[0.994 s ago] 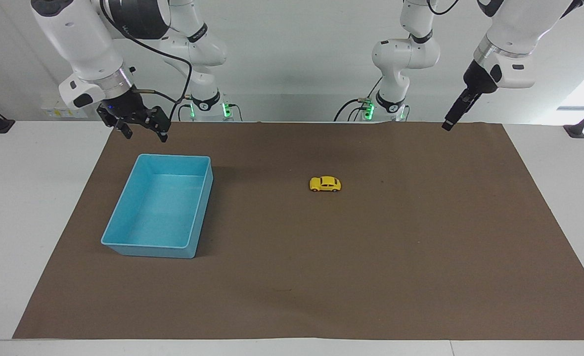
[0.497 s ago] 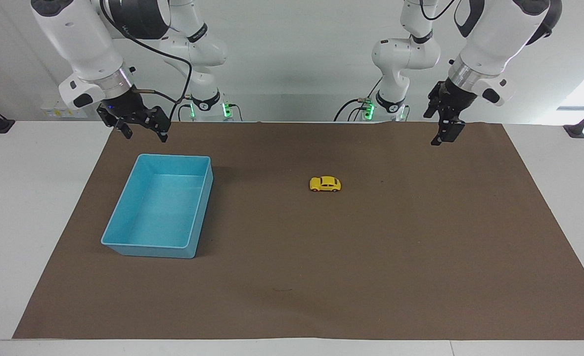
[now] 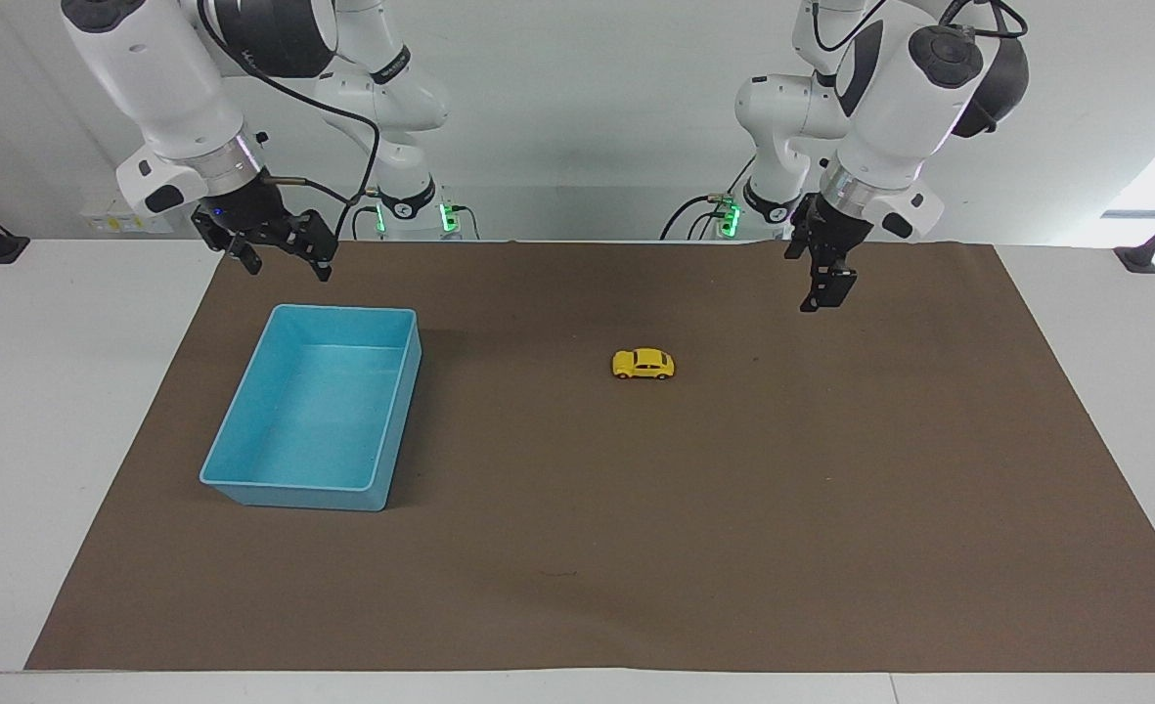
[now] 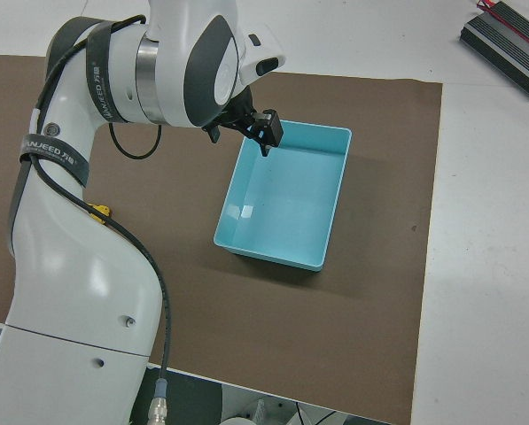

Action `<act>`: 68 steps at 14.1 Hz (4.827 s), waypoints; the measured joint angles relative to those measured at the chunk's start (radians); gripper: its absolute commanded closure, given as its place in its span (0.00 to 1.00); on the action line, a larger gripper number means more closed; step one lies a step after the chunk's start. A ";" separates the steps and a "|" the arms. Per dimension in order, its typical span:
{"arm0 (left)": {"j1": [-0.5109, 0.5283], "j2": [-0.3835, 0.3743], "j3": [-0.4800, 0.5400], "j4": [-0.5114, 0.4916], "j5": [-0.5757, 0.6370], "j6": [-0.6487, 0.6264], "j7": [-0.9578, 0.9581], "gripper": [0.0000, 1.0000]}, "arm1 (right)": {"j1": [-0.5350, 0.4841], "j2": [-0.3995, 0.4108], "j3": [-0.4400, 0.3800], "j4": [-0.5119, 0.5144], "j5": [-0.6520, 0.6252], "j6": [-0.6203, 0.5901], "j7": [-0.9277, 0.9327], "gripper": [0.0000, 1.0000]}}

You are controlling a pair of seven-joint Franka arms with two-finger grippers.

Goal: Wind up and store yellow beetle car

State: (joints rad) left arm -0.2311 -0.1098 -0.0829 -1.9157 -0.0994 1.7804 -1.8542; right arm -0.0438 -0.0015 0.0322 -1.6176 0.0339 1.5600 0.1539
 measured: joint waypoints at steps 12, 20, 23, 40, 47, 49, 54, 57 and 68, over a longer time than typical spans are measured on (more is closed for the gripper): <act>-0.258 0.094 -0.003 -0.230 0.000 0.389 -0.422 0.00 | 0.000 0.000 0.000 0.000 0.000 0.000 0.000 0.00; -0.306 0.208 -0.003 -0.263 0.000 0.589 -0.498 0.00 | 0.000 0.000 0.000 0.000 0.000 0.000 0.000 0.00; -0.337 0.220 -0.003 -0.289 0.000 0.605 -0.502 0.00 | 0.000 0.000 0.000 0.000 0.000 0.000 0.000 0.00; -0.371 0.284 0.022 -0.275 0.007 0.677 -0.524 0.51 | 0.000 0.000 0.000 0.000 0.000 0.000 0.000 0.00; -0.369 0.280 0.022 -0.274 0.009 0.674 -0.521 0.97 | 0.000 0.000 0.000 0.000 0.000 0.000 0.000 0.00; -0.362 0.278 0.022 -0.274 0.009 0.663 -0.521 0.96 | 0.000 0.000 0.000 0.000 0.000 0.000 0.000 0.00; -0.326 0.265 0.022 -0.284 0.008 0.629 -0.505 0.93 | 0.000 0.000 0.000 0.000 0.000 0.000 0.000 0.00; -0.274 0.243 0.019 -0.307 0.006 0.606 -0.492 0.92 | 0.000 0.000 0.000 0.000 0.000 0.000 0.000 0.00; -0.108 0.163 0.019 -0.399 0.000 0.559 -0.289 0.87 | 0.000 0.000 0.000 0.000 0.000 0.000 0.000 0.00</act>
State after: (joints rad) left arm -0.3394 0.0535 -0.0642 -2.3149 -0.0999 2.3397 -2.1430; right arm -0.0438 -0.0015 0.0322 -1.6175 0.0339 1.5600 0.1539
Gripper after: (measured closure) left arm 0.608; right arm 0.000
